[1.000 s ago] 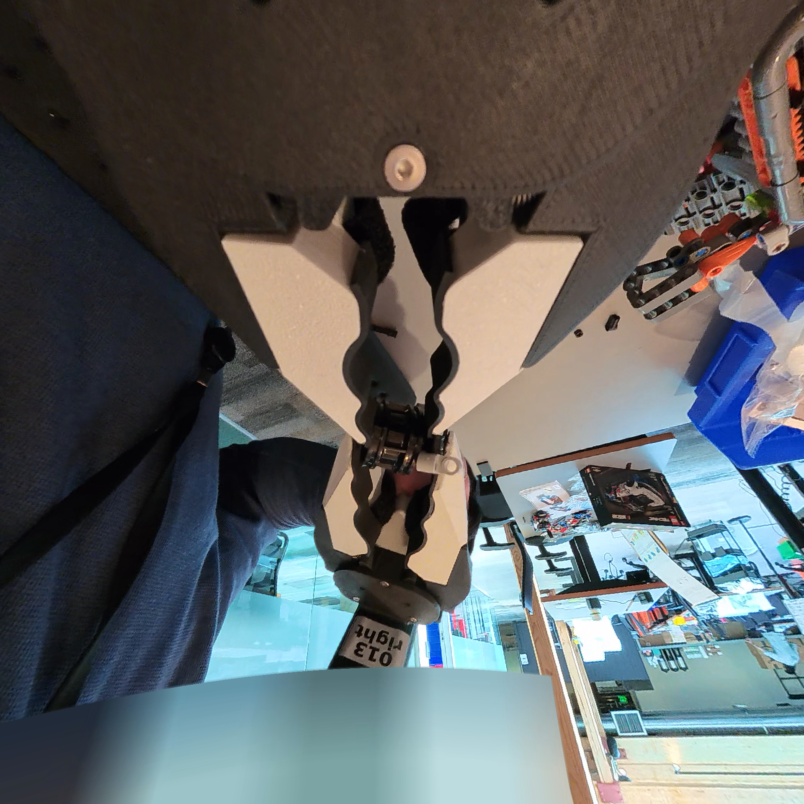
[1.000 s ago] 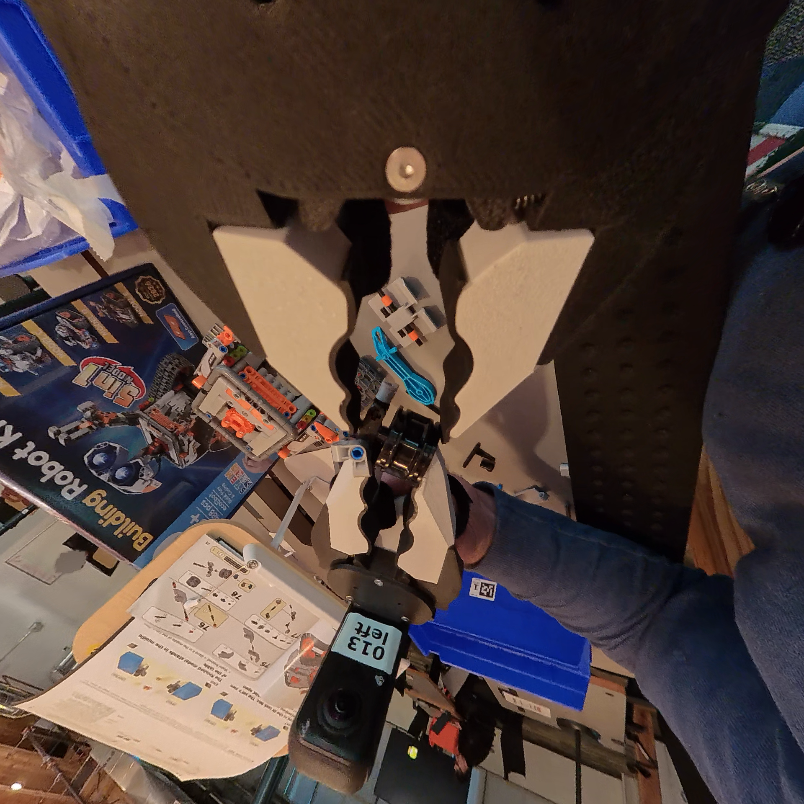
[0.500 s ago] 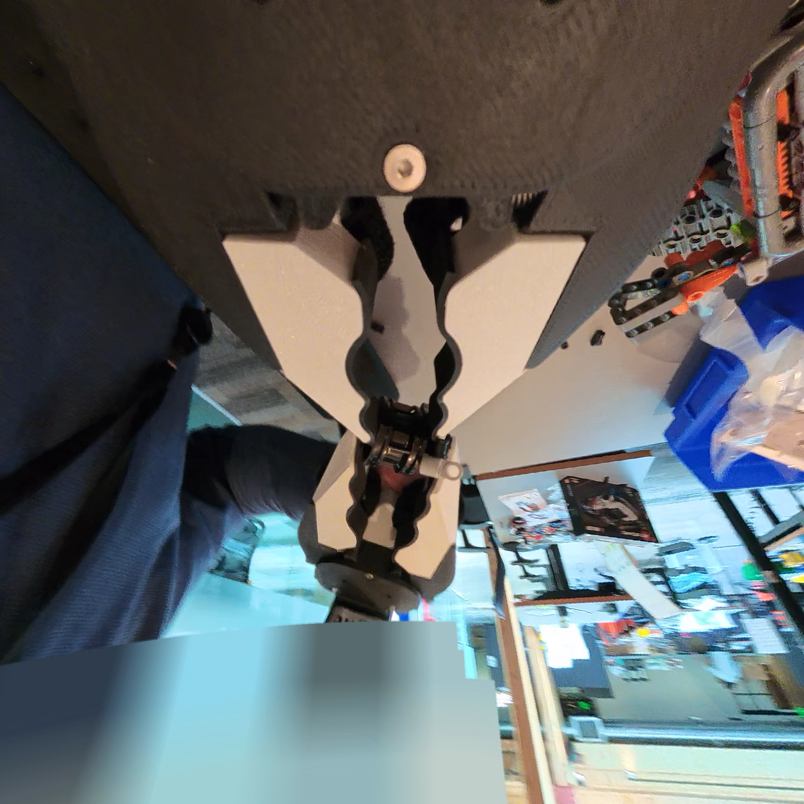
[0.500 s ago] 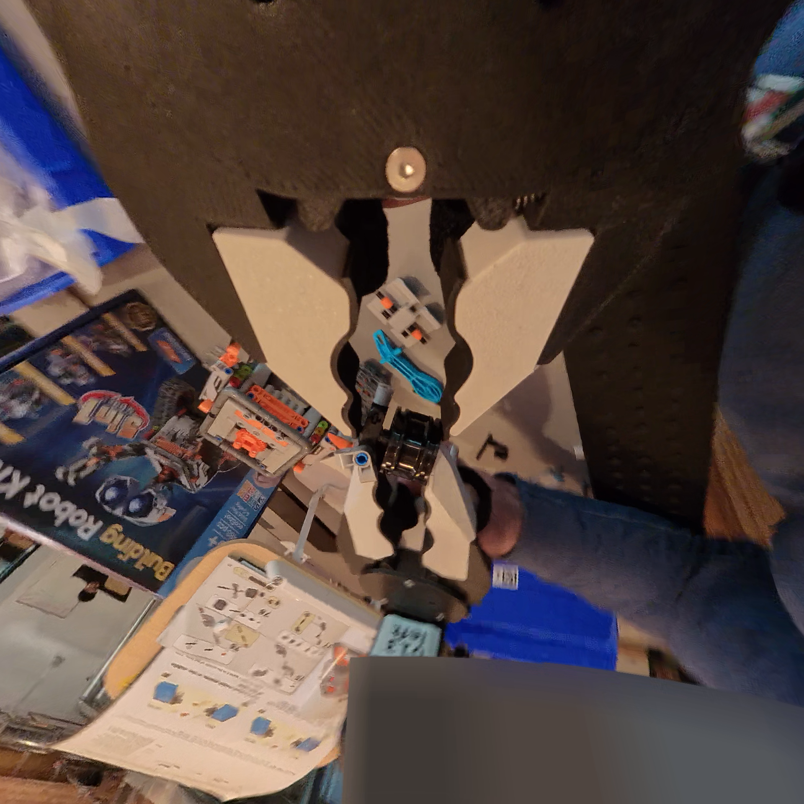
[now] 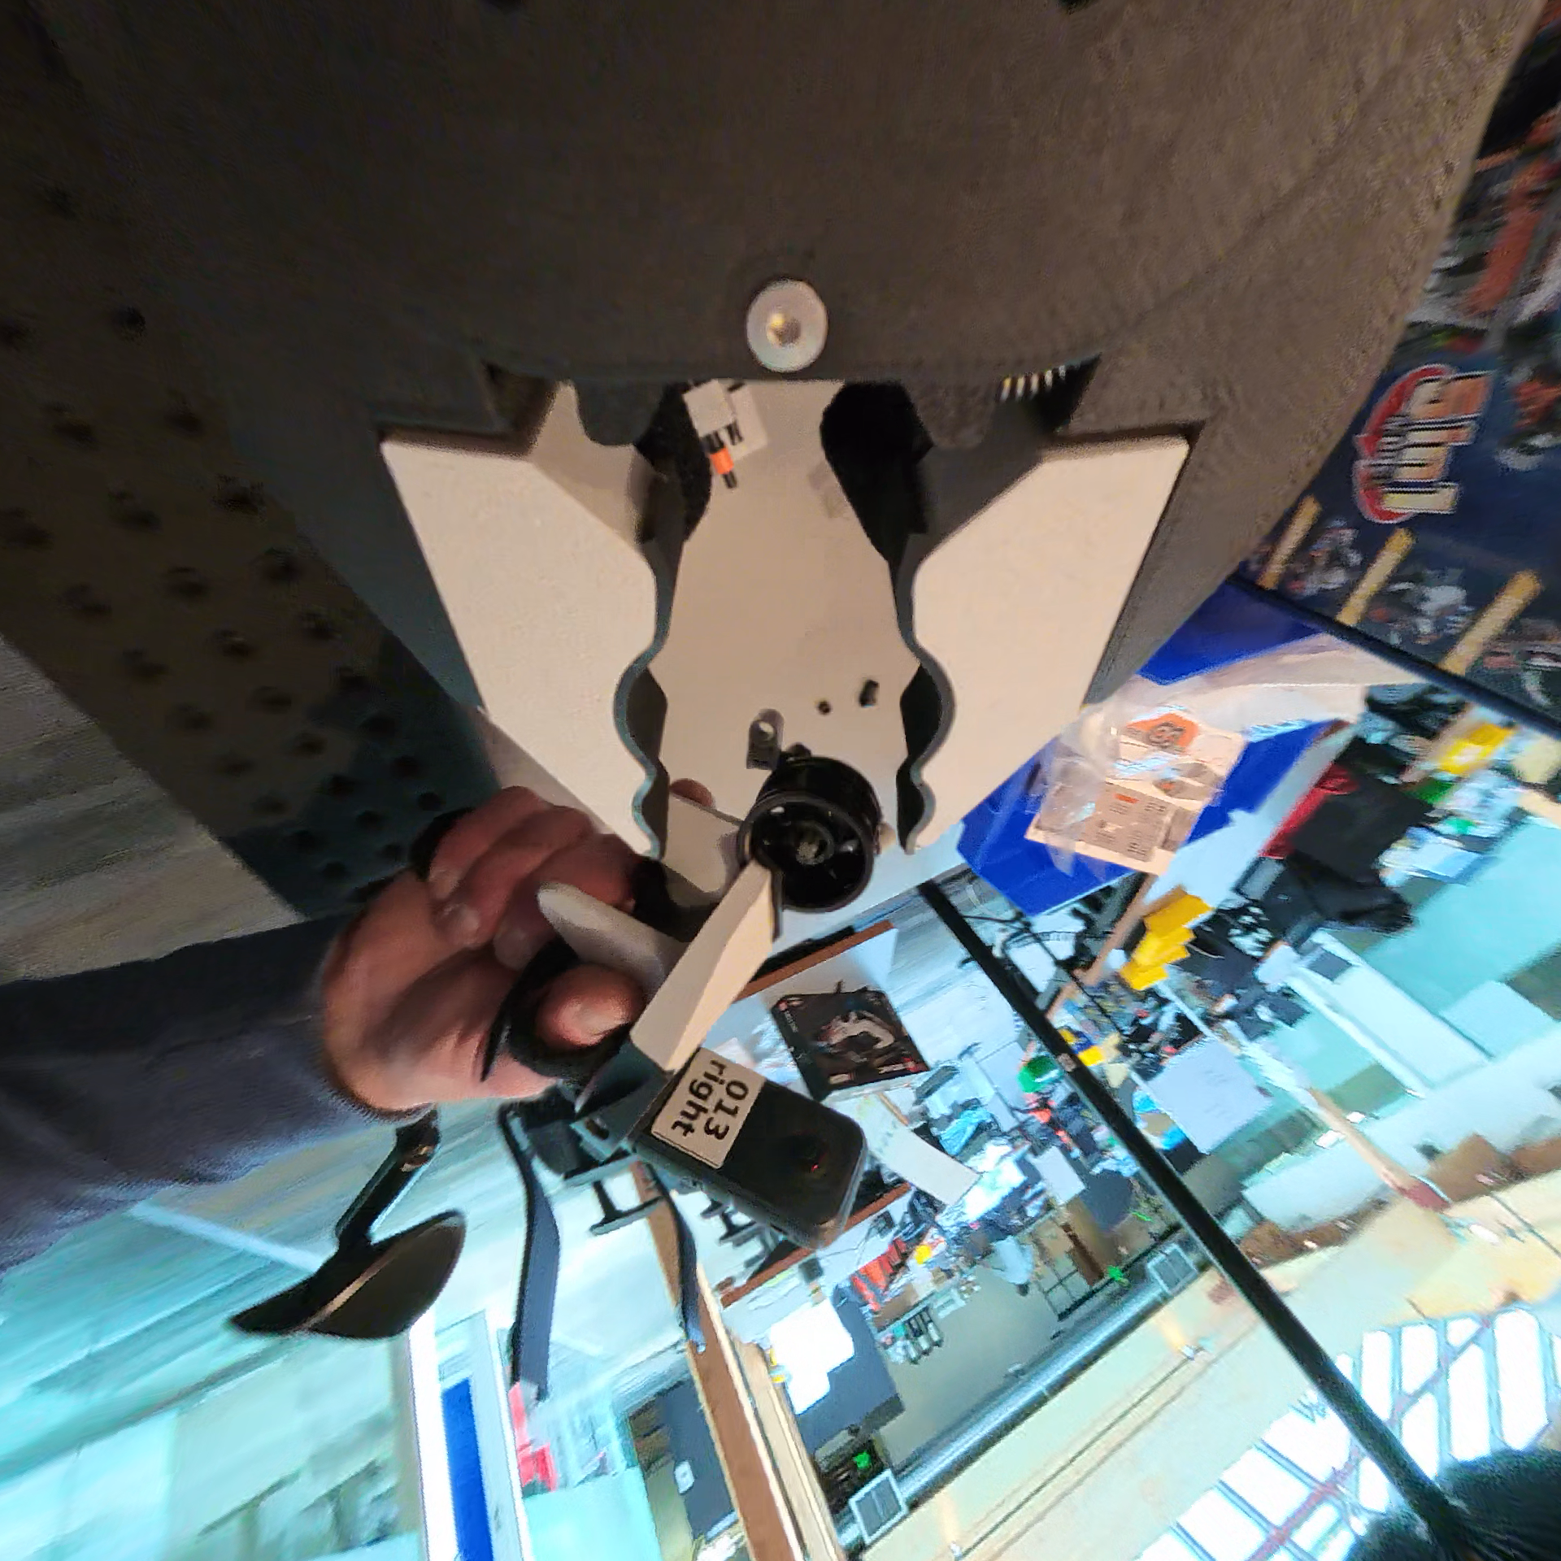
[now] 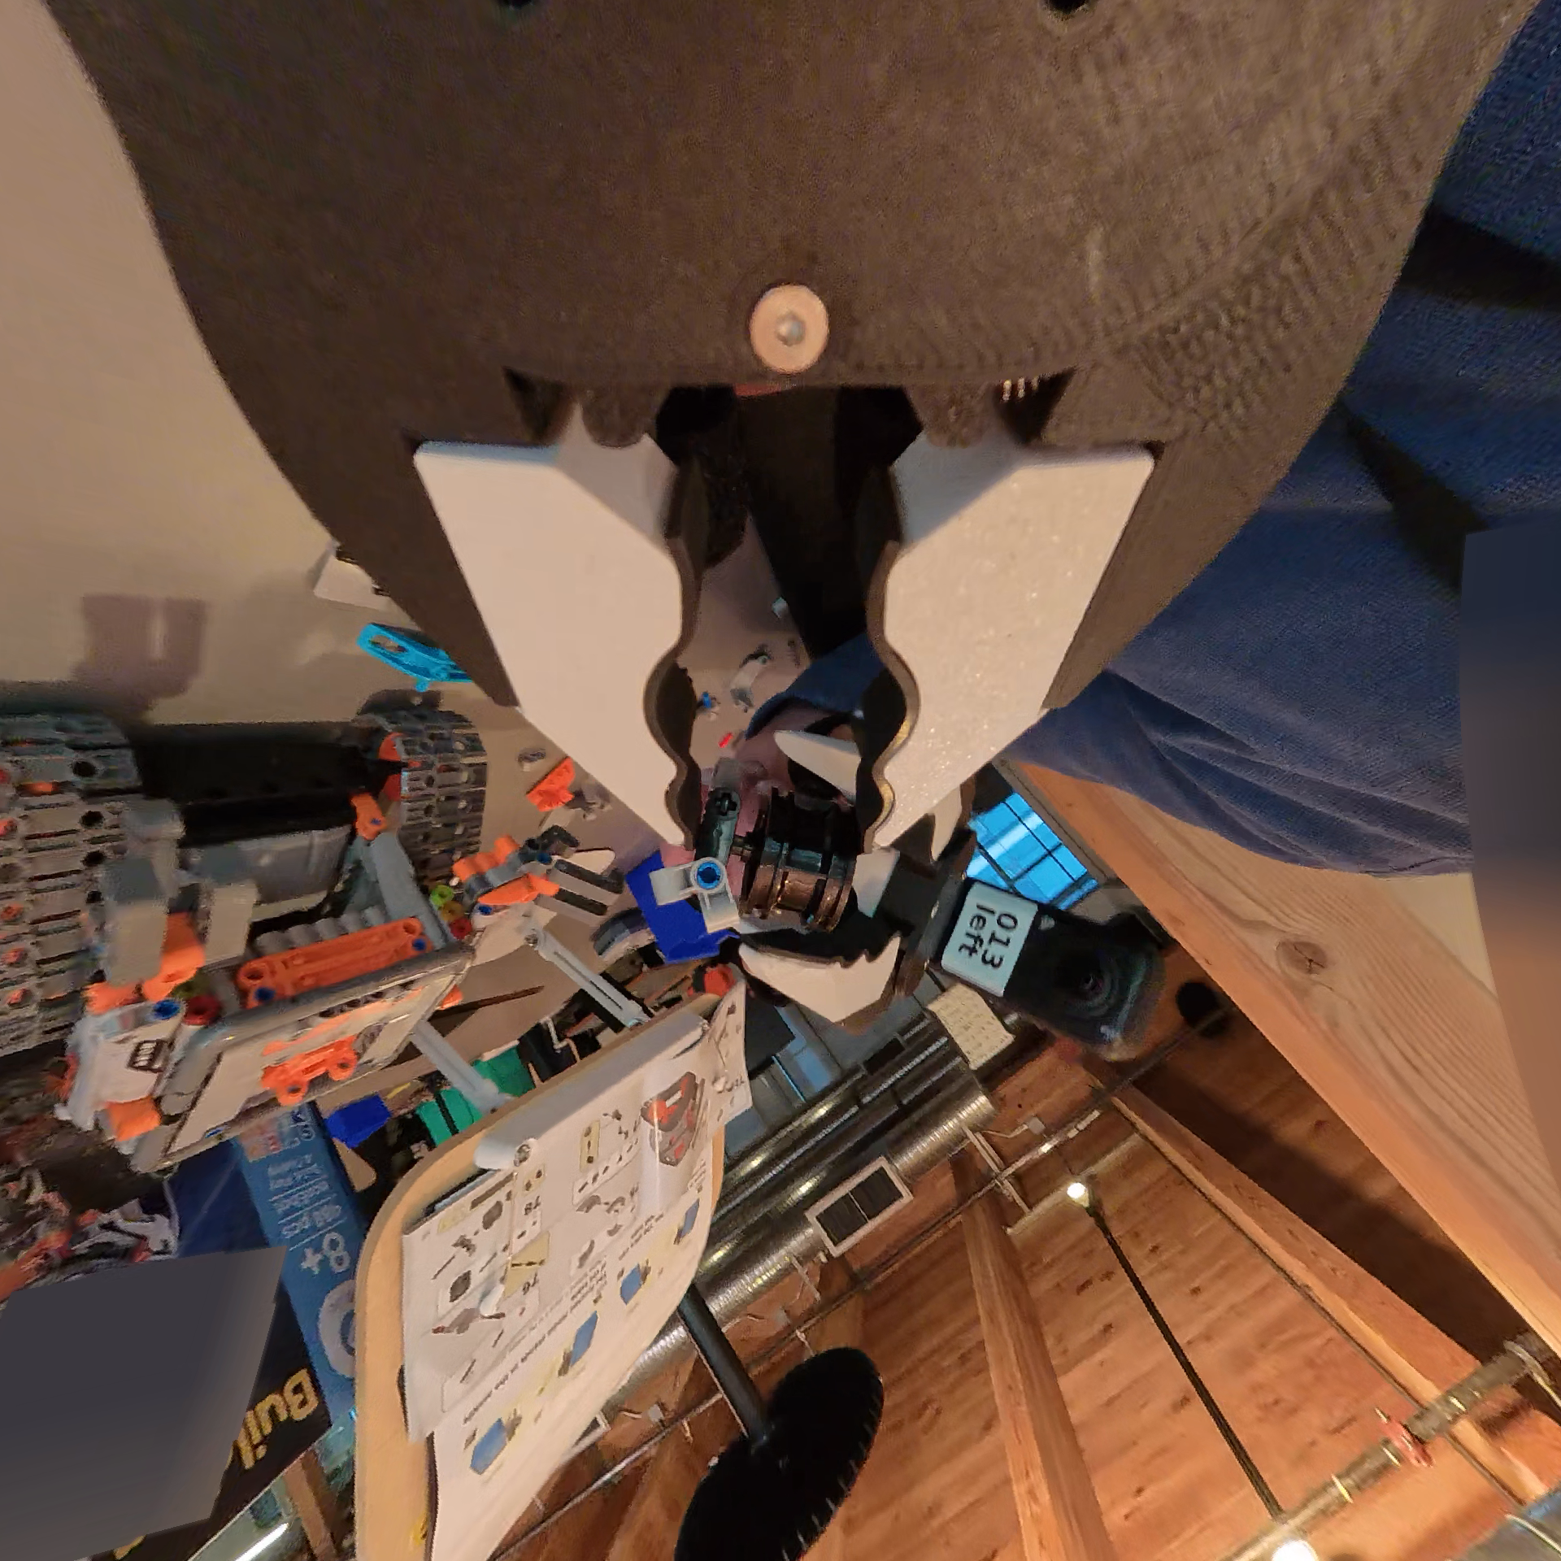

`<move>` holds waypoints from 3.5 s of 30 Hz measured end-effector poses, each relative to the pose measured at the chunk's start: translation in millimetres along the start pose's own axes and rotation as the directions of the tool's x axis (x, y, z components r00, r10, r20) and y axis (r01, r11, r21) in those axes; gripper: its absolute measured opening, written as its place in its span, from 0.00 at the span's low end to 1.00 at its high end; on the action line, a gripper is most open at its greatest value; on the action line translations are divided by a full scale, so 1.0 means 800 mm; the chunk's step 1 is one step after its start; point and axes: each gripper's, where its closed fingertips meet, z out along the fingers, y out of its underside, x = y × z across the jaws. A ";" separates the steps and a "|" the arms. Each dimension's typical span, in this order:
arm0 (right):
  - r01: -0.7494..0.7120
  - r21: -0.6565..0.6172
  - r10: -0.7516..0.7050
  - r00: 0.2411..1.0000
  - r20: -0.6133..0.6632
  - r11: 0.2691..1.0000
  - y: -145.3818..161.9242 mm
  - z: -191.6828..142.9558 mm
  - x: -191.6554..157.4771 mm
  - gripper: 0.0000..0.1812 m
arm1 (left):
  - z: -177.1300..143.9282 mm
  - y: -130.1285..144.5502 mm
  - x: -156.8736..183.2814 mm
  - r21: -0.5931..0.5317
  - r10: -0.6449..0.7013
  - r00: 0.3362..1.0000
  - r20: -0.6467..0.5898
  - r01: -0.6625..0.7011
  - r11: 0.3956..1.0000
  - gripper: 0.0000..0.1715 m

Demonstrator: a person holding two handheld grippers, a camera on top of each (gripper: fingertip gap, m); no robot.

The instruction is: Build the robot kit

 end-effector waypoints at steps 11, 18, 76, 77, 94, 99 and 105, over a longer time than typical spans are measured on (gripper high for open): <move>0.037 -0.142 -0.059 0.986 -0.155 0.989 0.037 -0.029 0.013 0.23 | 0.025 0.035 0.029 -0.183 -0.071 0.997 -0.012 0.067 0.981 0.17; 0.194 -0.506 -0.382 0.875 -0.299 0.840 0.078 -0.092 0.040 0.19 | 0.069 0.092 0.081 -0.389 -0.208 0.972 -0.107 0.152 0.909 0.17; 0.226 -0.764 -0.575 0.787 -0.222 0.604 0.119 -0.108 0.112 0.00 | 0.098 0.162 0.104 -0.587 -0.271 0.947 -0.171 0.124 0.800 0.17; 0.222 -0.762 -0.568 0.793 -0.222 0.608 0.119 -0.108 0.112 0.00 | 0.098 0.162 0.104 -0.586 -0.260 0.950 -0.170 0.115 0.802 0.17; 0.316 -0.766 -0.542 0.839 -0.050 0.560 0.140 -0.083 0.039 0.11 | 0.051 0.166 0.103 -0.668 -0.413 0.874 -0.254 0.151 0.729 0.26; 0.300 -0.736 -0.517 0.853 -0.078 0.607 0.130 -0.092 0.035 0.10 | 0.015 0.137 0.101 -0.621 -0.422 0.861 -0.286 0.169 0.765 0.28; 0.275 -0.725 -0.487 0.868 -0.095 0.631 0.139 -0.098 0.038 0.11 | -0.006 0.147 0.144 -0.641 -0.400 0.830 -0.389 0.068 0.765 0.20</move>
